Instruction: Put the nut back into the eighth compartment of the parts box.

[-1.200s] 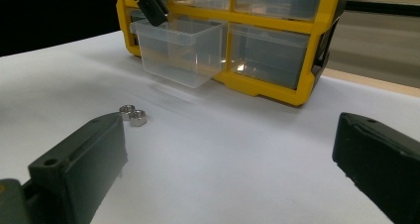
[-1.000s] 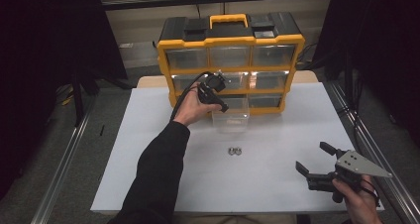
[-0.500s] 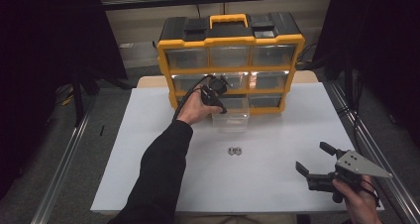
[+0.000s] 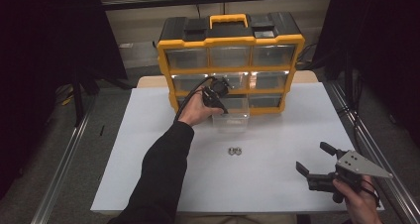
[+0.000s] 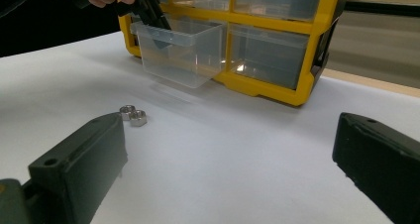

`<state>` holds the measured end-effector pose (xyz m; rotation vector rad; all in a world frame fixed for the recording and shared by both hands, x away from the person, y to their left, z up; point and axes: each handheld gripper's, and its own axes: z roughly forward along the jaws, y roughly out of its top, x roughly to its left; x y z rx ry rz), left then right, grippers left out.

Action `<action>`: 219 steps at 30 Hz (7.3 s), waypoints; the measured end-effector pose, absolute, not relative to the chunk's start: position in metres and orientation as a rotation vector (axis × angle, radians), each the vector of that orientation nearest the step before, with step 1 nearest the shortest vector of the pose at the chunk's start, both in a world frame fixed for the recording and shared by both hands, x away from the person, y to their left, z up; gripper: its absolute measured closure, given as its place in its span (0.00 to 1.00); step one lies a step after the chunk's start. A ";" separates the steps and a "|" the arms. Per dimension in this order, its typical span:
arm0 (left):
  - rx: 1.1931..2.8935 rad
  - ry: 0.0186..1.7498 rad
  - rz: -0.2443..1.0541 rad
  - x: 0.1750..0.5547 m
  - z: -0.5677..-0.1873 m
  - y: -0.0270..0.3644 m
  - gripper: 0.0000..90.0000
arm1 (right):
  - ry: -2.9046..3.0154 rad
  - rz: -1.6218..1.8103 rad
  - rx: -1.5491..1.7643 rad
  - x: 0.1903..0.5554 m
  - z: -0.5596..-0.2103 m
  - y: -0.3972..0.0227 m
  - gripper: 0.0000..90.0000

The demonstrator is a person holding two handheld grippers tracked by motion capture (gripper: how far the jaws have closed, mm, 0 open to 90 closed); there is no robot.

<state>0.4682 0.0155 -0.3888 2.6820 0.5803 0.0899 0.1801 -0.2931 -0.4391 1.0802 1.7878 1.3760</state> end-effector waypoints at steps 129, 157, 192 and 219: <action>2.665 0.419 -0.054 0.369 -0.448 0.017 0.28 | 1.799 1.366 1.076 0.181 -0.439 -0.292 0.00; 2.824 0.332 -0.066 0.376 -0.450 -0.008 0.73 | 1.801 1.366 1.074 0.181 -0.440 -0.292 0.00; 2.775 0.373 -0.123 0.384 -0.439 0.010 0.78 | 1.799 1.365 1.072 0.181 -0.440 -0.292 0.00; 2.596 0.419 -0.089 0.387 -0.407 0.037 0.78 | 1.798 1.366 1.069 0.181 -0.440 -0.292 0.00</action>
